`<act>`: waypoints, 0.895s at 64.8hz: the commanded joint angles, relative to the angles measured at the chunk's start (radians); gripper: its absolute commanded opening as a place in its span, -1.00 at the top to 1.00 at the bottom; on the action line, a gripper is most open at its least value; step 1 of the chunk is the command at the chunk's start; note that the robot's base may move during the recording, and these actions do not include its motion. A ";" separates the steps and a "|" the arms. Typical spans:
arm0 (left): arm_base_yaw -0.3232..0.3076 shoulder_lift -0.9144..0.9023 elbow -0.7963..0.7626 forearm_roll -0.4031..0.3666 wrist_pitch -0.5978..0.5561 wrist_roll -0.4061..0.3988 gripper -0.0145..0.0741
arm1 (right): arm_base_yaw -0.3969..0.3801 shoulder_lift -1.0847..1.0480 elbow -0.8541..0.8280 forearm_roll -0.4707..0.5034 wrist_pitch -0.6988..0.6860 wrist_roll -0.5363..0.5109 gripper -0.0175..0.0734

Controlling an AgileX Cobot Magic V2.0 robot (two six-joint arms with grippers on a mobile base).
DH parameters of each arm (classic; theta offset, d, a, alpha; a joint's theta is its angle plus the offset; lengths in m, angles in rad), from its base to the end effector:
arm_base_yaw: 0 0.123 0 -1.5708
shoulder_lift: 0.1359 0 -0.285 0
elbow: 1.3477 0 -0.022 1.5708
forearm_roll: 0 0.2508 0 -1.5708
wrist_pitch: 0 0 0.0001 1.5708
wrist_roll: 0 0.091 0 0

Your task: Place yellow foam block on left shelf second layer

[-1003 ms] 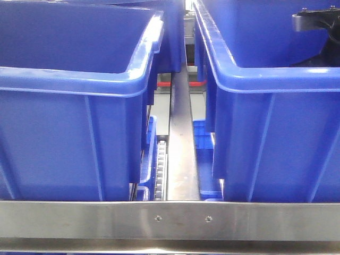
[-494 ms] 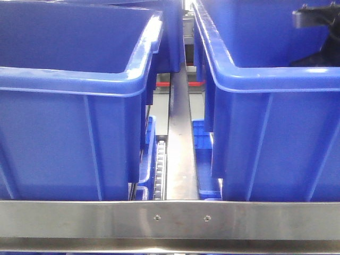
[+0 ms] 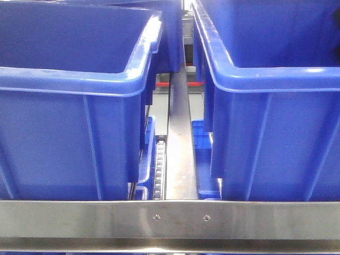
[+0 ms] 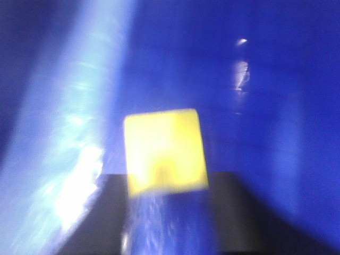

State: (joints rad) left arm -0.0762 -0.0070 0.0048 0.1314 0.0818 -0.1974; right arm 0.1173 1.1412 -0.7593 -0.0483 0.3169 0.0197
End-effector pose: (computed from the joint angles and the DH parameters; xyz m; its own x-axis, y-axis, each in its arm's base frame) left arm 0.0561 -0.0033 0.2046 0.0039 -0.0669 -0.9978 0.0659 0.9956 -0.0665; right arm 0.2369 0.0265 0.2917 -0.5670 -0.0932 -0.8184 -0.1197 0.9924 -0.0301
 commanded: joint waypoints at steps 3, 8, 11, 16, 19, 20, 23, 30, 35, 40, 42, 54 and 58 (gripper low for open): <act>-0.005 0.007 0.026 -0.005 -0.088 -0.004 0.36 | 0.000 -0.173 0.064 -0.010 -0.132 -0.008 0.32; -0.005 0.007 0.026 -0.005 -0.088 -0.004 0.36 | 0.000 -0.285 0.133 -0.010 -0.169 -0.008 0.51; -0.005 0.007 0.026 -0.005 -0.088 -0.004 0.36 | 0.000 -0.346 0.169 -0.010 -0.194 -0.008 0.49; -0.005 0.007 0.026 -0.005 -0.088 -0.004 0.36 | 0.000 -0.439 0.214 -0.010 -0.228 -0.008 0.49; -0.005 0.007 0.026 -0.005 -0.088 -0.004 0.36 | 0.000 -0.486 0.235 -0.010 -0.229 -0.008 0.49; -0.005 0.007 0.026 -0.005 -0.088 -0.004 0.36 | 0.000 -0.499 0.239 -0.010 -0.228 -0.008 0.49; -0.005 0.007 0.026 -0.005 -0.088 -0.004 0.36 | 0.000 -0.545 0.247 -0.010 -0.214 -0.008 0.49; -0.005 0.007 0.026 -0.005 -0.088 -0.004 0.36 | 0.000 -0.614 0.251 -0.010 -0.196 -0.008 0.49; -0.005 0.007 0.026 -0.005 -0.088 -0.004 0.36 | 0.000 -0.640 0.251 -0.010 -0.197 -0.008 0.49; -0.005 0.007 0.026 -0.005 -0.088 -0.004 0.36 | 0.000 -0.644 0.251 -0.010 -0.197 -0.008 0.49; -0.005 0.007 0.026 -0.005 -0.088 -0.004 0.36 | 0.000 -0.644 0.251 -0.010 -0.197 -0.008 0.49; -0.005 0.007 0.026 -0.005 -0.088 -0.004 0.36 | 0.000 -0.644 0.251 -0.010 -0.201 -0.008 0.49; -0.005 0.007 0.026 -0.005 -0.088 -0.004 0.36 | 0.000 -0.644 0.260 -0.010 -0.212 -0.008 0.49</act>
State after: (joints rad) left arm -0.0762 -0.0070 0.0048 0.1314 0.0818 -0.1974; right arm 0.1173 0.4963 -0.4786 -0.0483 0.2027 0.0197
